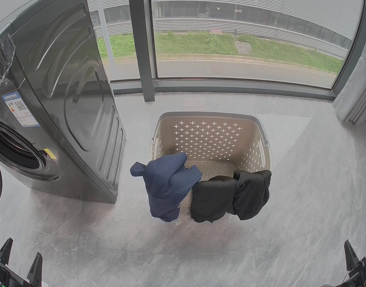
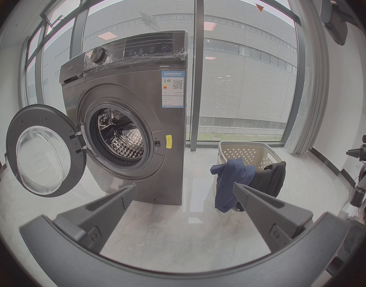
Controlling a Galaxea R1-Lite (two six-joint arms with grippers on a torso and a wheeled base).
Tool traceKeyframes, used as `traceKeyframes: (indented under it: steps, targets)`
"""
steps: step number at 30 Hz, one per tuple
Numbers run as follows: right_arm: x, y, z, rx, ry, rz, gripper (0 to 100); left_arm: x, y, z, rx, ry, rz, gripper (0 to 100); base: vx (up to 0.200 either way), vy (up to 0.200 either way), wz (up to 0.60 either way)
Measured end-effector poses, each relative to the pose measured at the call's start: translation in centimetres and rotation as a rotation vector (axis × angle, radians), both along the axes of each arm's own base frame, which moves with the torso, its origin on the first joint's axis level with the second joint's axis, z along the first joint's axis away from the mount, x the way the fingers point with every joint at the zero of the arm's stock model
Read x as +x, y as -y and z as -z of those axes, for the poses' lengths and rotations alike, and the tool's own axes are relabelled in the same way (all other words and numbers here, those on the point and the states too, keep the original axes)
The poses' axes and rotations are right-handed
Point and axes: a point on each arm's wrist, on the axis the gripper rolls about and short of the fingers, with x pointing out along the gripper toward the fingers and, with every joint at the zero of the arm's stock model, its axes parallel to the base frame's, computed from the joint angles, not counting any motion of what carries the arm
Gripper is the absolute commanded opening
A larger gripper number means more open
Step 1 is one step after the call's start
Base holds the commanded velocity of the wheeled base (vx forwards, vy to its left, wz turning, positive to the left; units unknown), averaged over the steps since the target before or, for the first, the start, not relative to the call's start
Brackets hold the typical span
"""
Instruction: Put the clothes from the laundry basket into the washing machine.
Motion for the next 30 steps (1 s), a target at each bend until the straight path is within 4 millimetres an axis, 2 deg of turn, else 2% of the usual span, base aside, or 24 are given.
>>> traceKeyframes:
  steps: [5, 17, 23, 30]
  targets:
    - [0.00, 0.00, 0.00, 0.000, 0.000, 0.000, 100, 0.00, 0.00, 0.00, 0.000, 0.000, 0.000, 100, 0.000, -0.200, 0.00]
    - [0.00, 0.00, 0.00, 0.000, 0.000, 0.001, 100, 0.00, 0.00, 0.00, 0.000, 0.000, 0.000, 100, 0.000, 0.000, 0.00]
    - [0.00, 0.00, 0.00, 0.000, 0.000, 0.000, 100, 0.00, 0.00, 0.00, 0.001, 0.000, 0.000, 100, 0.200, 0.000, 0.00]
    - [0.00, 0.00, 0.00, 0.000, 0.000, 0.001, 100, 0.00, 0.00, 0.00, 0.001, 0.000, 0.000, 100, 0.000, 0.000, 0.00]
